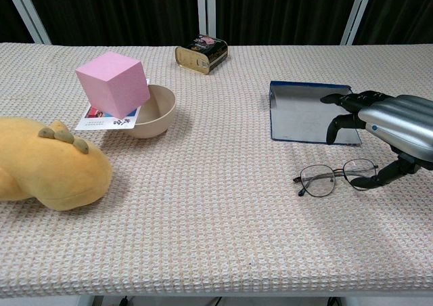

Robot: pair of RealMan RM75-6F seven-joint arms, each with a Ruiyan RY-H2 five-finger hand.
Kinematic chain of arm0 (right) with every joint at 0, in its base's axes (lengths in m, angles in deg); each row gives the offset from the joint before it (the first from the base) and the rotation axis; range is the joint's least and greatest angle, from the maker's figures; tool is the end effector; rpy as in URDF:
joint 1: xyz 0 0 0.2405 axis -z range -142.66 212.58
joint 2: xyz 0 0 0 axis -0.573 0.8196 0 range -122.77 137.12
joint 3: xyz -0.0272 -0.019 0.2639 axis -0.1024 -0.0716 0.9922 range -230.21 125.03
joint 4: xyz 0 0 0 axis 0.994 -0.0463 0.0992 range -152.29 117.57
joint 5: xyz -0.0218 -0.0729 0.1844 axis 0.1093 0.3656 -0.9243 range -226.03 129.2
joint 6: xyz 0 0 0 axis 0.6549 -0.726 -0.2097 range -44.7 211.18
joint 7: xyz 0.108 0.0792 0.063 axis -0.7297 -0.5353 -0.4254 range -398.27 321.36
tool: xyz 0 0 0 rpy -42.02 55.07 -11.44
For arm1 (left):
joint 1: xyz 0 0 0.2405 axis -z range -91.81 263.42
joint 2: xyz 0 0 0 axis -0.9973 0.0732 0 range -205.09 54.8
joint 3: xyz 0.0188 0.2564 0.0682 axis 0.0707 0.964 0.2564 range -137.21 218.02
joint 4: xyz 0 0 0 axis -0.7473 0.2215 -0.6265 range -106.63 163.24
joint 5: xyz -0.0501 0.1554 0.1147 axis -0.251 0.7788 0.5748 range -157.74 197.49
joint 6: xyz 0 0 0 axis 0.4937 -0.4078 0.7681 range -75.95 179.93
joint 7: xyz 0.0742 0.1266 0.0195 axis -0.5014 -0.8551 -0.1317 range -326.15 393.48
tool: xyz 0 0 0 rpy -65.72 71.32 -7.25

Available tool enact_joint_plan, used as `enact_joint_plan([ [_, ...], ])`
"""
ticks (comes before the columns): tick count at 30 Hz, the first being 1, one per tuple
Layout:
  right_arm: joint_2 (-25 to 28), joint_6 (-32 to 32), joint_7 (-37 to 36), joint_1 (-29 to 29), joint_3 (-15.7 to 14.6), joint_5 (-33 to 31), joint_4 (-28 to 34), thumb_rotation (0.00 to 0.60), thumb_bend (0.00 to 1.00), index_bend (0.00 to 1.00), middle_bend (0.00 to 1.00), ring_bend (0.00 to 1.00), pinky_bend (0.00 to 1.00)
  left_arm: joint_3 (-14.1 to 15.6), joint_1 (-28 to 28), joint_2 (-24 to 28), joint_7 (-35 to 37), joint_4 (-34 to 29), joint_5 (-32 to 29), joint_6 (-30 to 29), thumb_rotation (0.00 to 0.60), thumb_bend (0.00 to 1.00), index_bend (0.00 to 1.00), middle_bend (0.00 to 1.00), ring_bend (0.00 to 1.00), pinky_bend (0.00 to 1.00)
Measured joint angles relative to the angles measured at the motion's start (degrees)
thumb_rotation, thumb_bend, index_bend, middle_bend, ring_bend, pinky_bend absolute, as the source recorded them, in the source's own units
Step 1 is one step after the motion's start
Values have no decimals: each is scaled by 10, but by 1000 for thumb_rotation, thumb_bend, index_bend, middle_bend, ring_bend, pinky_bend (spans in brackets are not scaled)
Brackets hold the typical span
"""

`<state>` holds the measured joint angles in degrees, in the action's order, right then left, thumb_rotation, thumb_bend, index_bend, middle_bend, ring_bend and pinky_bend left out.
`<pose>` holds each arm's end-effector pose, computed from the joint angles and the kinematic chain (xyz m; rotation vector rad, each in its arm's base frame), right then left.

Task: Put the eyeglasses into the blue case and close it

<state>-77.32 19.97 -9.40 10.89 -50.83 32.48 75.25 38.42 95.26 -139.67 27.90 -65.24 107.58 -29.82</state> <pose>-0.2162 -0.2484 0.0055 1.9373 -0.7875 0.7902 -0.2960 0.2054 0.1571 -1.5240 -0.8307 -0.8837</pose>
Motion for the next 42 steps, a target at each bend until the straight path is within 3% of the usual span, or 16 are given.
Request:
enact_joint_plan([
  [13,-22,-3,-2,-4,-4,1,-22,600,501,458,29,0,0,3,-1,1,-5,0,-6,4,167,0,68,0,0,105],
  [42,-44,11,-10,-14,-3,-20,-53,600,828,565,73,0,0,5,-1,1,12,13,-9,7,165,0,68,0,0,105],
])
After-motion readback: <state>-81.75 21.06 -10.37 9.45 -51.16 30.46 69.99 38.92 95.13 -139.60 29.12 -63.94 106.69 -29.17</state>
